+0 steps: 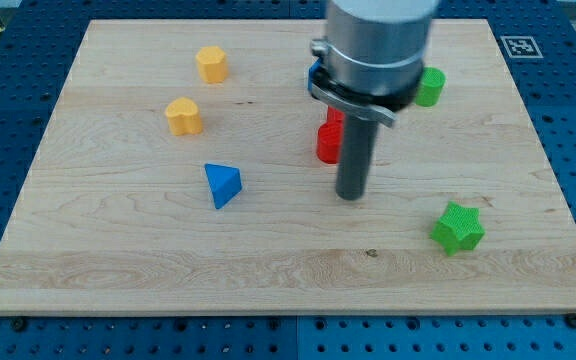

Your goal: Slide the green star below the red circle

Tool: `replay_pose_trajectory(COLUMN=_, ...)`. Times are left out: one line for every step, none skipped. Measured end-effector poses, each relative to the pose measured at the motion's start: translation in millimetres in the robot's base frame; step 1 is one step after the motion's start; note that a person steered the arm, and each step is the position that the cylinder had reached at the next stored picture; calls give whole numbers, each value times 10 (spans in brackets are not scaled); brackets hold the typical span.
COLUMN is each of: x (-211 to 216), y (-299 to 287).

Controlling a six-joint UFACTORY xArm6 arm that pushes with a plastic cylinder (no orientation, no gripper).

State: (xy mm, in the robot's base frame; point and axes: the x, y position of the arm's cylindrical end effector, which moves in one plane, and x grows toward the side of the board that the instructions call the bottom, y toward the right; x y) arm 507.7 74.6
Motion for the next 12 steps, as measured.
replay_pose_trajectory(x=3, y=267)
replay_pose_trajectory(x=-74, y=678)
replay_pose_trajectory(x=-79, y=1169)
replay_pose_trajectory(x=27, y=1476)
replay_pose_trajectory(x=444, y=1470)
replay_pose_trajectory(x=749, y=1387)
replay_pose_trajectory(x=583, y=1189)
replay_pose_trajectory(x=415, y=1016)
replay_pose_trajectory(x=386, y=952)
replay_pose_trajectory(x=267, y=718)
replay_pose_trajectory(x=199, y=477)
replay_pose_trajectory(x=154, y=220)
